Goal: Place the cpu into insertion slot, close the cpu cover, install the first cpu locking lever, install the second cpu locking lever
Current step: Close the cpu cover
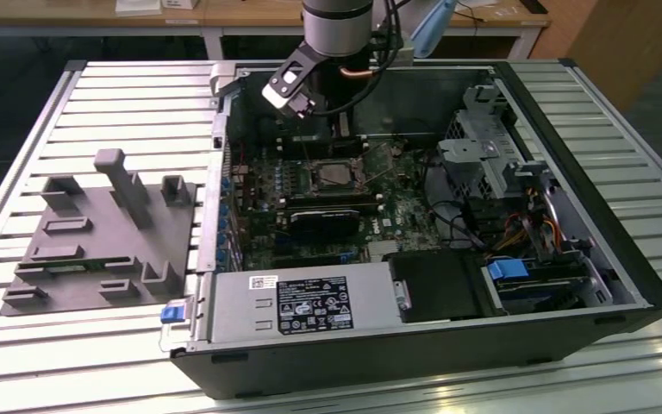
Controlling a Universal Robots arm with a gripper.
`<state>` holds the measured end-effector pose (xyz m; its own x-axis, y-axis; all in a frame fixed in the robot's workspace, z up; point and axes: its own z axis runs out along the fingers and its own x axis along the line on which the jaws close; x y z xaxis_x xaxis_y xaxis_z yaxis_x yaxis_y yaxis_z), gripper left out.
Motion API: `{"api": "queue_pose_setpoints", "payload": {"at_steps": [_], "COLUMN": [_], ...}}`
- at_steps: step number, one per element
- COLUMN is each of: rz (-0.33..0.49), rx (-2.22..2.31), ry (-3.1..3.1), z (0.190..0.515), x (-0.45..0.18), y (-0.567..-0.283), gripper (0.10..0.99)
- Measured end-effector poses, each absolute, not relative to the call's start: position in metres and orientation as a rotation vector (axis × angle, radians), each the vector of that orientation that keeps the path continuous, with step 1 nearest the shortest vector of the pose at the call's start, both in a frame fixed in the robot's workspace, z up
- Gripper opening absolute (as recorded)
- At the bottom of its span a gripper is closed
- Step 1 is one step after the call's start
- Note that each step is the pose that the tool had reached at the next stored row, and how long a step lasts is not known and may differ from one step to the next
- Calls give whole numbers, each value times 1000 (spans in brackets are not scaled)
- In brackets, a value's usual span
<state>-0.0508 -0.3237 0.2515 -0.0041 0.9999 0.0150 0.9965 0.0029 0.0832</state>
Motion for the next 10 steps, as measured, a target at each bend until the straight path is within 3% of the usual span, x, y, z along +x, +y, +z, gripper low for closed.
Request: {"api": "queue_pose_setpoints", "payload": {"at_steps": [10], "rz": [108], "rx": [2182], "ry": [2190], "z": [256], "x": [-51], "y": [-324], "gripper": [102]}}
